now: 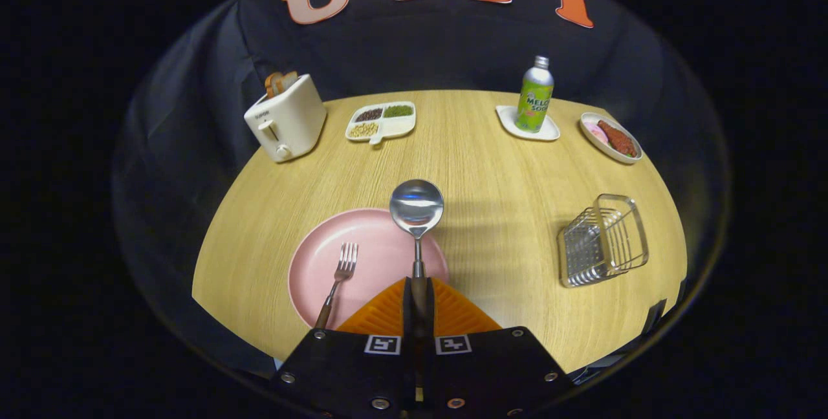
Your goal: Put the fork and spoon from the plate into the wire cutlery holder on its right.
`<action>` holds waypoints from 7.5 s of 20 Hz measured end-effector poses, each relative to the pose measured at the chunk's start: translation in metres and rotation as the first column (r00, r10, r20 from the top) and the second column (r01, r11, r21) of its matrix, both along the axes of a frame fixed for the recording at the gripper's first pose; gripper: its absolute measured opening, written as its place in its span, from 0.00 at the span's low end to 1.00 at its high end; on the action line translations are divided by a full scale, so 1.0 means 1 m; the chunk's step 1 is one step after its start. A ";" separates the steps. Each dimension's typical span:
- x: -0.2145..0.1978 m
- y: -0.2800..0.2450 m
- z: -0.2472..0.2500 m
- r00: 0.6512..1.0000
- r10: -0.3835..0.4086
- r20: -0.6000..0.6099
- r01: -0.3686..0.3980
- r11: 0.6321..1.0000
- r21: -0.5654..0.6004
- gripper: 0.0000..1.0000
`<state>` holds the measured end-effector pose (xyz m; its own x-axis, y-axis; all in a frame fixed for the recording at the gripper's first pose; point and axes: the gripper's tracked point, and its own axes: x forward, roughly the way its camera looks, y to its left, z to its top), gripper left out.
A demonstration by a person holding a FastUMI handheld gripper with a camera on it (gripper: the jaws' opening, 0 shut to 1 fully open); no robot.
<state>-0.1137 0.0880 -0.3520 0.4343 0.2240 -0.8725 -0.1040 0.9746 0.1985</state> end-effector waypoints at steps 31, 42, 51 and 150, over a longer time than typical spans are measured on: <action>-0.015 -0.204 -0.006 0.968 -0.021 -0.249 -0.038 0.972 -0.233 0.06; 0.001 -0.200 -0.023 0.957 0.076 -0.279 -0.142 0.964 -0.224 0.09; 0.040 -0.183 -0.008 0.998 0.033 -0.053 -0.043 0.980 -0.194 0.13; 0.009 -0.189 0.005 0.996 -0.010 -0.088 -0.008 0.979 -0.204 0.05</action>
